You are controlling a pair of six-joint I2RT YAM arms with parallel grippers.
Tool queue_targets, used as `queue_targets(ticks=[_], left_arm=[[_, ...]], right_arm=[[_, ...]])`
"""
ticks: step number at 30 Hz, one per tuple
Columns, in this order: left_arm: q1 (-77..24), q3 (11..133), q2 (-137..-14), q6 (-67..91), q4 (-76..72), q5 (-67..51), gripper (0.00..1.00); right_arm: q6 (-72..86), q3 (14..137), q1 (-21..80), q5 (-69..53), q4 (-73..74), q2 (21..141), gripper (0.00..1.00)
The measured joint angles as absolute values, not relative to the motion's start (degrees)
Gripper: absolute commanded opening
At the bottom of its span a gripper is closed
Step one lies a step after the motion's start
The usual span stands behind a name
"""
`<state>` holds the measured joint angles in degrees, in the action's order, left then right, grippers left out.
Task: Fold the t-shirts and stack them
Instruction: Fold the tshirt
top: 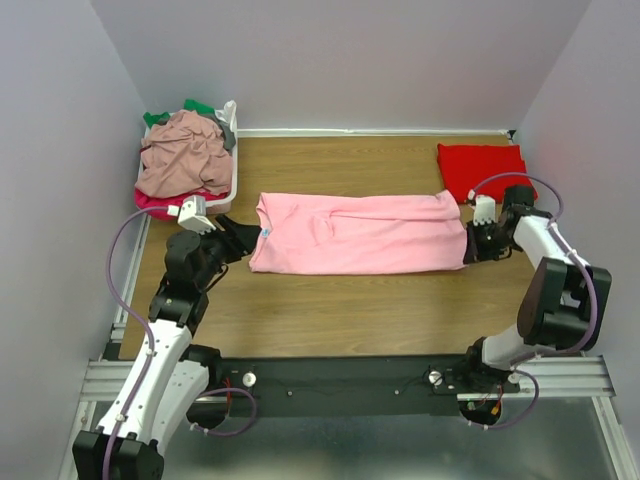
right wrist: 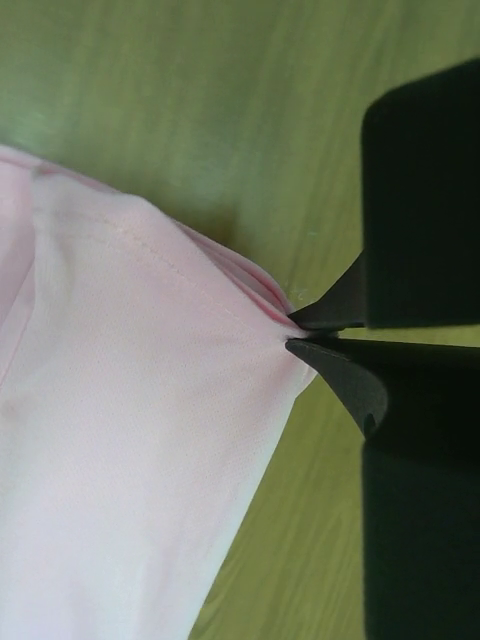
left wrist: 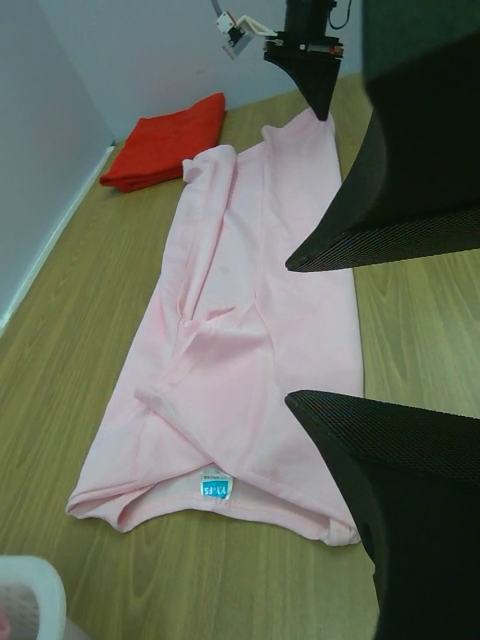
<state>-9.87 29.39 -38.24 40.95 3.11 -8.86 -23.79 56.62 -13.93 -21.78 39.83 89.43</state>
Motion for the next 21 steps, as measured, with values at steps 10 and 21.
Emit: queue_targets(ticks=[10, 21], left_arm=[[-9.8, 31.0, -39.1, 36.8, 2.7, -13.2, 0.66], [-9.9, 43.2, -41.5, 25.5, 6.8, -13.8, 0.77]], right_arm=[[-31.7, 51.2, -13.9, -13.3, 50.7, 78.1, 0.64], [-40.1, 65.9, -13.8, -21.2, 59.5, 80.4, 0.73]])
